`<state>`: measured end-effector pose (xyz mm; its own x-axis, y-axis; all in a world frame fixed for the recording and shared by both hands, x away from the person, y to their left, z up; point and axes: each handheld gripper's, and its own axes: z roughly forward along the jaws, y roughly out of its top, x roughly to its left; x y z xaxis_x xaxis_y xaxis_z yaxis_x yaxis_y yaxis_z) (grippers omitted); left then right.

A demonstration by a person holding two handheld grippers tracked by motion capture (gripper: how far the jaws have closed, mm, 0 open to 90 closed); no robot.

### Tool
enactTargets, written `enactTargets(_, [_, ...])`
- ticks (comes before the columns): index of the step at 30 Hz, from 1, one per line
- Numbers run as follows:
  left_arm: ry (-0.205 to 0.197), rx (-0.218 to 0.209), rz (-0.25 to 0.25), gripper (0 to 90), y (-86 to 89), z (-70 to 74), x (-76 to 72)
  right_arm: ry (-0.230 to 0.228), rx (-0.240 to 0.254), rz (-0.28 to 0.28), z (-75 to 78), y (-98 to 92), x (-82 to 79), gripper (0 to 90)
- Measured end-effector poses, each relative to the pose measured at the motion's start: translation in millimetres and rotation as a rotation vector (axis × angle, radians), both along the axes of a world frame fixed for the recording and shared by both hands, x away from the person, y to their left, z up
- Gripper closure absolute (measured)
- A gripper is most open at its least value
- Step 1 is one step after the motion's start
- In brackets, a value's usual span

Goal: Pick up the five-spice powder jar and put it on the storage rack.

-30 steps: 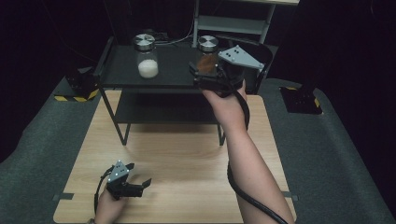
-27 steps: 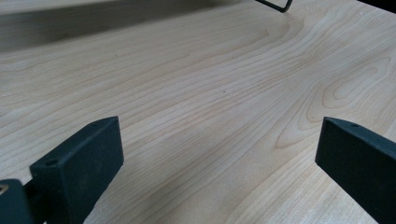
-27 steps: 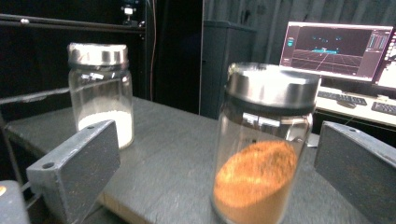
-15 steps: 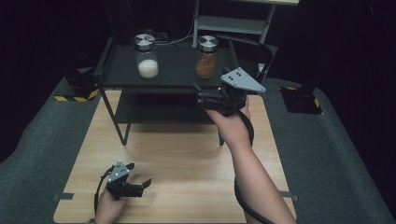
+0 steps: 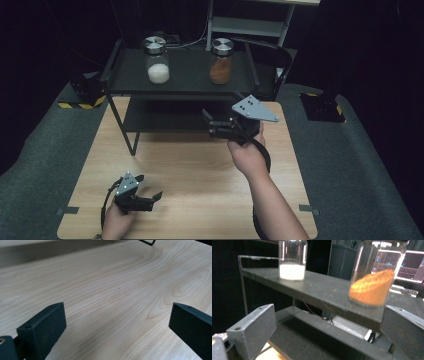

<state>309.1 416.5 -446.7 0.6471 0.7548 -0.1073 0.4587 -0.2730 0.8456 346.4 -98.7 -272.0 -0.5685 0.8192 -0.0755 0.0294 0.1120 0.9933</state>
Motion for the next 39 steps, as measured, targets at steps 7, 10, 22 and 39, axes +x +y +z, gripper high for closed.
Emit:
enactTargets(7, [-0.001, 0.003, -0.001, 1.3, -0.4, 0.3, 0.1, 0.037, 0.007, 0.001, -17.3, -3.9, -5.9, 0.0])
enactTargets(10, [0.000, 0.004, -0.002, 1.3, -0.3, 0.4, 0.3, 0.051, 0.007, -0.002, -24.3, -6.0, -7.7, 0.0])
enactTargets(22, [0.000, 0.005, -0.002, 1.3, -0.6, 0.4, 0.2, 0.098, -0.036, 0.009, -59.3, -11.5, -22.1, 0.0])
enactTargets(39, [-0.002, 0.007, 0.004, 1.3, -1.1, 0.5, -0.6, 0.201, -0.093, 0.011, -116.9, -17.3, -38.7, 0.0])
